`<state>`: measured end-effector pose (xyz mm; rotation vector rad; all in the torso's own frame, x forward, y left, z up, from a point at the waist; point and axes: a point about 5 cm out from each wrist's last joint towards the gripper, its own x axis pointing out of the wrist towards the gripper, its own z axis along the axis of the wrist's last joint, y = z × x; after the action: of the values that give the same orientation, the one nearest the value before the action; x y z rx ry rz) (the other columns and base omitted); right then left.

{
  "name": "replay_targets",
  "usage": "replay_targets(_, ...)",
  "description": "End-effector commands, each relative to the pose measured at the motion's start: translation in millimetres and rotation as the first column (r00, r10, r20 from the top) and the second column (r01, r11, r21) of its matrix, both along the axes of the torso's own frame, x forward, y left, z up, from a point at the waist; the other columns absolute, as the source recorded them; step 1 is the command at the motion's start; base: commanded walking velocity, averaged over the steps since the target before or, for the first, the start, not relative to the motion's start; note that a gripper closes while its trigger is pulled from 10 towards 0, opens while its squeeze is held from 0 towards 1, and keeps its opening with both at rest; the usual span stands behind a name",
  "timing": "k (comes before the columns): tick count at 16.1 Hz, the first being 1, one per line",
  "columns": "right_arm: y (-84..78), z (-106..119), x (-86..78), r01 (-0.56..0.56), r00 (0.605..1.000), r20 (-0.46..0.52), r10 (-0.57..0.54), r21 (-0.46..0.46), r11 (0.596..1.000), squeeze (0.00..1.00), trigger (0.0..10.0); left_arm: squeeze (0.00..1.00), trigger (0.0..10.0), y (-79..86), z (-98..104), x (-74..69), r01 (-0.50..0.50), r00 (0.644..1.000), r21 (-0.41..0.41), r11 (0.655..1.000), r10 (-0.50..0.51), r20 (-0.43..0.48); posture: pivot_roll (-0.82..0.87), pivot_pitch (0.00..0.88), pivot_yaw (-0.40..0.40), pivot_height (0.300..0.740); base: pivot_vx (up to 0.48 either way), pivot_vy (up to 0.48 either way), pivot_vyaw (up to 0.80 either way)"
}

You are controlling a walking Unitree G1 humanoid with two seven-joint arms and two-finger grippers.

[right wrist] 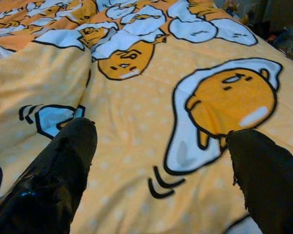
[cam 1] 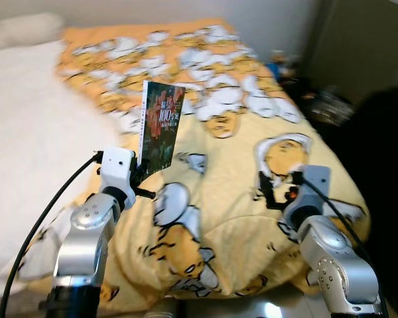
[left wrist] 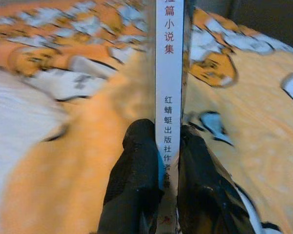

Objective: Clean up the room

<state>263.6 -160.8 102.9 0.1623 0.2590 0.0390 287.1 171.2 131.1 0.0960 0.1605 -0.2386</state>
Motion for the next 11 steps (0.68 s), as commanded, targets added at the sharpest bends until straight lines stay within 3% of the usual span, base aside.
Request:
replay_targets(1, 1.0, -1, -0.1, 0.010, 1.000, 0.011, -0.010, 0.000, 1.000, 0.00, 10.0, 0.00, 10.0, -0.2, 17, 0.0, -0.008, 0.997, 0.025, 1.000, 0.006, 0.074, -0.03, 0.000, -0.015, 0.740, 0.000, 0.000, 0.80)
replay_targets(5, -5.2, -7, -0.3, 0.076, 0.997, 0.026, -0.077, 0.026, 0.997, 0.00, 10.0, 0.00, 10.0, 7.0, 18, -4.1, -0.050, 0.996, 0.048, 0.998, 0.046, 0.077, -0.02, 0.000, -0.006, 0.740, 0.000, 0.000, 0.80)
replay_targets(11, 3.6, -11, 3.0, 0.061, 0.998, 0.030, -0.062, 0.042, 0.997, 0.00, 10.0, 0.00, 10.0, 14.7, 16, -1.7, -0.085, 0.994, 0.055, 0.995, 0.081, 0.069, -0.02, 0.000, 0.004, 0.740, 0.000, 0.000, 0.80)
